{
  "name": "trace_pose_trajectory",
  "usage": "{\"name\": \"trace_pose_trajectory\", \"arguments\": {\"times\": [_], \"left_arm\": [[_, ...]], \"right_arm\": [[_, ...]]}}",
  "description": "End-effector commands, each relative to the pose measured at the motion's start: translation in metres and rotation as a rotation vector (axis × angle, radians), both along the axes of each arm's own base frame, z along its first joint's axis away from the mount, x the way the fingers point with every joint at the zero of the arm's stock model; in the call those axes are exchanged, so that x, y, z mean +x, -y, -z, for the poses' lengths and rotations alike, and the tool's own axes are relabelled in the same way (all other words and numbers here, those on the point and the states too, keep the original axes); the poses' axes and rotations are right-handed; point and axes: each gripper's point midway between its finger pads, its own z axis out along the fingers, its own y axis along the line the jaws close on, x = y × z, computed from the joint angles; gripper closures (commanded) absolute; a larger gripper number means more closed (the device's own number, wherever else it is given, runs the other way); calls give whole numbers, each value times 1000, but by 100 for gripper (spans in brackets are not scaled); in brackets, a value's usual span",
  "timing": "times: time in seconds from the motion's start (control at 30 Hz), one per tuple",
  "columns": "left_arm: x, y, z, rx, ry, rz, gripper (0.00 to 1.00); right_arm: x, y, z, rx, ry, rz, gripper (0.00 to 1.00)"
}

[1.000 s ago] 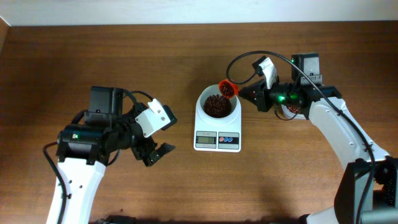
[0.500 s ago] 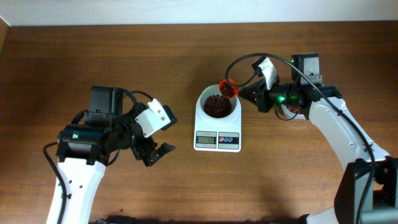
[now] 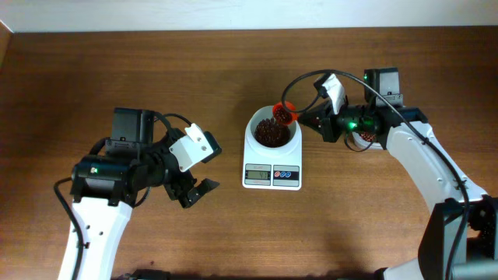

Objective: Scoop and weigh 50g on scale

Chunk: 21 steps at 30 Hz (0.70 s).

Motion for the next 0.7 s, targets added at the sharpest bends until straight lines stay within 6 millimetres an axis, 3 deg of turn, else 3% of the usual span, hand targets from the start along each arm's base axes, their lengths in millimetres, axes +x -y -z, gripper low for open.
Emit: {"name": "trace_pose_trajectory", "arguments": {"times": [0.0,0.67], "left_arm": [[4,-1,-6,-7,15,-8,1],[4,-1,-6,-7,15,-8,1]], "right_arm": [[-5,-7,1,20,0,-41,96],[-11,-11,-4,62,-16,-65,96]]}}
